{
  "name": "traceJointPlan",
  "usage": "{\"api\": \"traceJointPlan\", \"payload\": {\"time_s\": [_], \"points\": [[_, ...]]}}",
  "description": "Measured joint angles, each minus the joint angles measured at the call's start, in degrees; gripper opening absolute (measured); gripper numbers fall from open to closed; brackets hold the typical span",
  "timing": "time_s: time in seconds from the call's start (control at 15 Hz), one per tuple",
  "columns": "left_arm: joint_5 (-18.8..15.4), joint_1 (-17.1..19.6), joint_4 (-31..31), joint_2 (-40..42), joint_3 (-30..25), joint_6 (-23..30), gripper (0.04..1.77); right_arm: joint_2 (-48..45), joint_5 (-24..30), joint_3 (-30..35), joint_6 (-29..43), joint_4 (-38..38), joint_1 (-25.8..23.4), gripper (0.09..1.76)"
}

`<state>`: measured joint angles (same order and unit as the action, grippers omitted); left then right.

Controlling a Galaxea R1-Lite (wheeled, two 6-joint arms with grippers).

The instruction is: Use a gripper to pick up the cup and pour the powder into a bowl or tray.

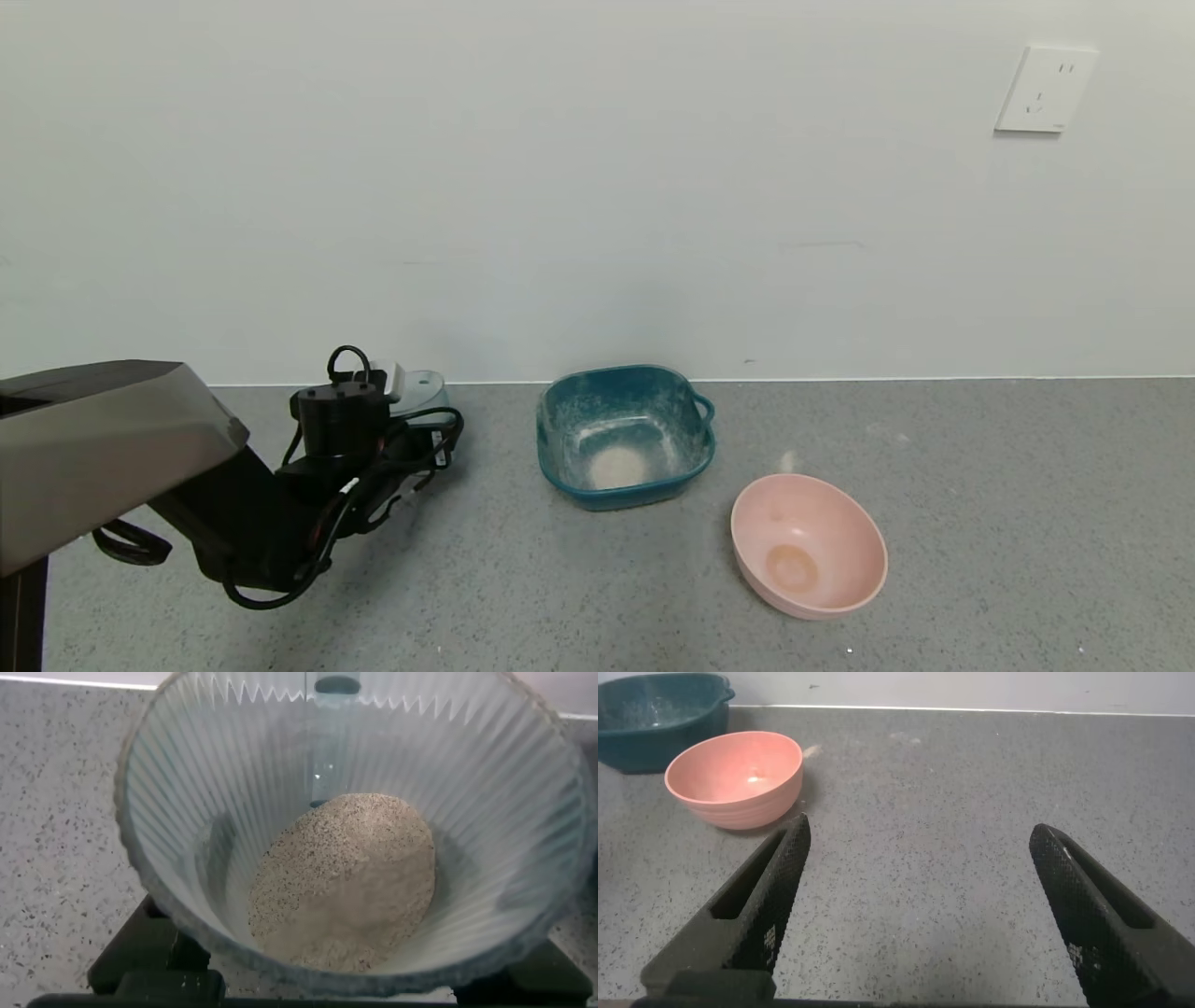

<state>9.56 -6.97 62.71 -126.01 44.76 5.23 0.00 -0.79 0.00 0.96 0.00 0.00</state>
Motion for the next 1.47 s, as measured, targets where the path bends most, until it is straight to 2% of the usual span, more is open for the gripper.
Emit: {"api": "traceJointPlan", "payload": {"time_s": [1.27,1.47], "points": [[0.41,-0.13,1.76,-3.86,-0.01,1.11,1.32,0.00,0.00,0.00,0.02,0.00,0.00,1.71],[0.39,-0.13,1.60,-3.84,-0.20,0.99,1.47,0.00,0.02,0.00,-0.02,0.00,0.00,1.71]]}}
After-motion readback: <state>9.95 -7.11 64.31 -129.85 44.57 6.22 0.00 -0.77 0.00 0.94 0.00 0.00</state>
